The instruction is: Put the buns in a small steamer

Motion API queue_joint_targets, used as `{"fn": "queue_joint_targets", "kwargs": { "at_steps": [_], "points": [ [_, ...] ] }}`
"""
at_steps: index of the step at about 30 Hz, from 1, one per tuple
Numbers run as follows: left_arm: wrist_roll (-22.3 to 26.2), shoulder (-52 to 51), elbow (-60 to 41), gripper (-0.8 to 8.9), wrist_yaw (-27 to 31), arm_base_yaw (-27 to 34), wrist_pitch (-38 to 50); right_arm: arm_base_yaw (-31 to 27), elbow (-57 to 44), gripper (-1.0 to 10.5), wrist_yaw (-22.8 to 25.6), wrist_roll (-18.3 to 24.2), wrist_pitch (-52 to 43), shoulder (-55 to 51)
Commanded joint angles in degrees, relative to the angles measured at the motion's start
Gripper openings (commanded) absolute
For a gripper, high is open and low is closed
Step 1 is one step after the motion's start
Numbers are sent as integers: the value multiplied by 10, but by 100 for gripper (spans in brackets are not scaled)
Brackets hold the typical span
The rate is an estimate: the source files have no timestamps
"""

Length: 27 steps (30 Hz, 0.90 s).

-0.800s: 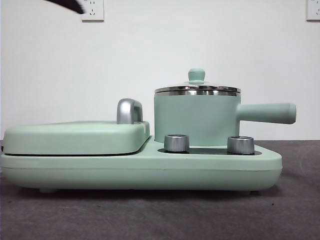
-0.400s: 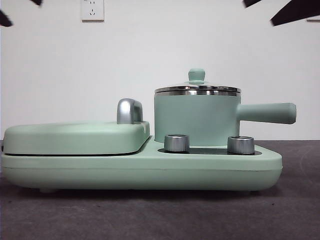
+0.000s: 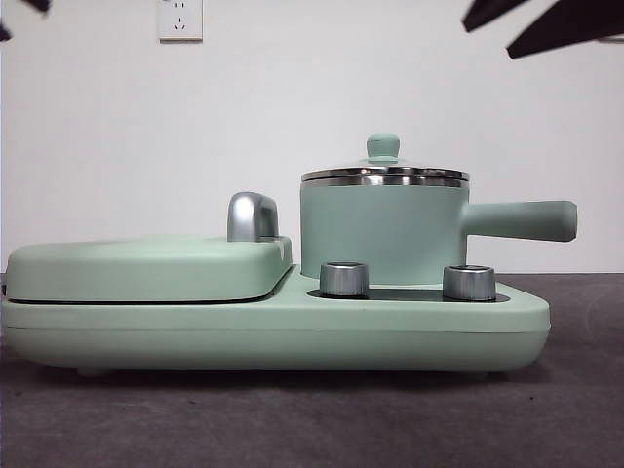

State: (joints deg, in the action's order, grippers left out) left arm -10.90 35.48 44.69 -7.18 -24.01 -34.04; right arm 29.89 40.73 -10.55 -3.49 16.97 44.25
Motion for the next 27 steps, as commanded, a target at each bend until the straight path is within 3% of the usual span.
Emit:
{"fn": "queue_joint_targets", "kwargs": {
  "at_steps": [1, 20, 21, 24, 27],
  "points": [
    [-3, 1, 4, 11, 0, -2, 10, 4, 2, 19, 0, -5, -11, 2],
    [-3, 0, 4, 12, 0, -2, 2, 3, 2, 19, 0, -5, -13, 2],
    [23, -3, 4, 12, 3, 1, 3, 3, 2, 19, 1, -5, -13, 2],
    [51, -19, -16, 12, 3, 38, 25, 3, 2, 19, 1, -5, -14, 2],
    [72, -58, -79, 12, 3, 97, 101, 4, 2, 19, 0, -5, -14, 2]
  ]
}}
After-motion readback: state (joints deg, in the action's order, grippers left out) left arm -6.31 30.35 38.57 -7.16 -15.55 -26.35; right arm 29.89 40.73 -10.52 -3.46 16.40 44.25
